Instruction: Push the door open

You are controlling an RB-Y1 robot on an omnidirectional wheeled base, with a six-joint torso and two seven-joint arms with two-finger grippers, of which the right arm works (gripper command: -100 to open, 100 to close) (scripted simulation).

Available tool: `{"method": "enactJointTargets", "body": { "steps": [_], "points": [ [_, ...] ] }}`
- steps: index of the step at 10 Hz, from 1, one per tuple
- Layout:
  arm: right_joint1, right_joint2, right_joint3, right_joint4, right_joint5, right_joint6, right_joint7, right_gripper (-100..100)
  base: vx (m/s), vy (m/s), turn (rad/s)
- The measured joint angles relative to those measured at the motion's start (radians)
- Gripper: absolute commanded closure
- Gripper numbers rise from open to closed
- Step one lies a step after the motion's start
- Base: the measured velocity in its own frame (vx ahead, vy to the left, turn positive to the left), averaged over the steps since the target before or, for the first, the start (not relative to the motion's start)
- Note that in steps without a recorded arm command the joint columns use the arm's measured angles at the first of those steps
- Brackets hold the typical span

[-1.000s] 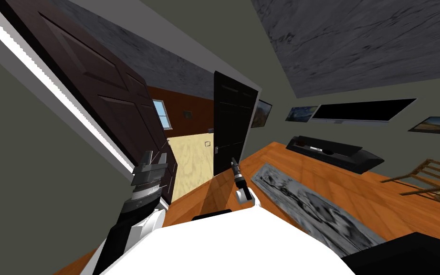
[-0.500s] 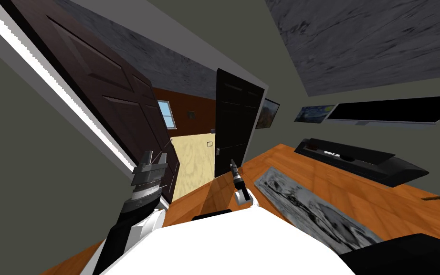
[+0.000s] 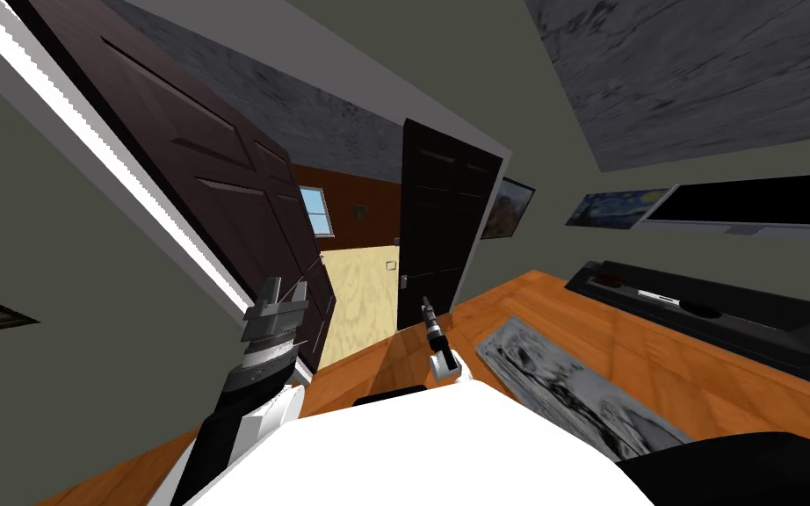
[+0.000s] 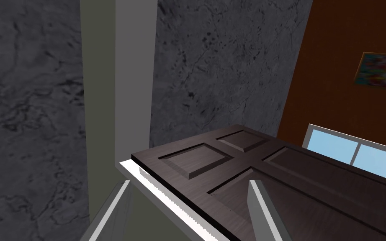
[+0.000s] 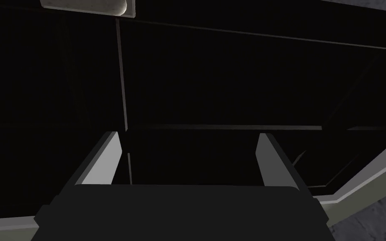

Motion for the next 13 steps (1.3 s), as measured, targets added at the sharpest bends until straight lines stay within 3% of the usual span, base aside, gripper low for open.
{"method": "enactJointTargets", "body": {
  "steps": [6,13],
  "points": [
    [-0.045,0.019,0.008,0.142,-0.017,-0.036,-0.010,-100,0.068,-0.079,0.115],
    [-0.098,0.055,0.017,0.301,-0.035,-0.074,-0.018,-100,0.069,-0.079,0.106]
  ]
}}
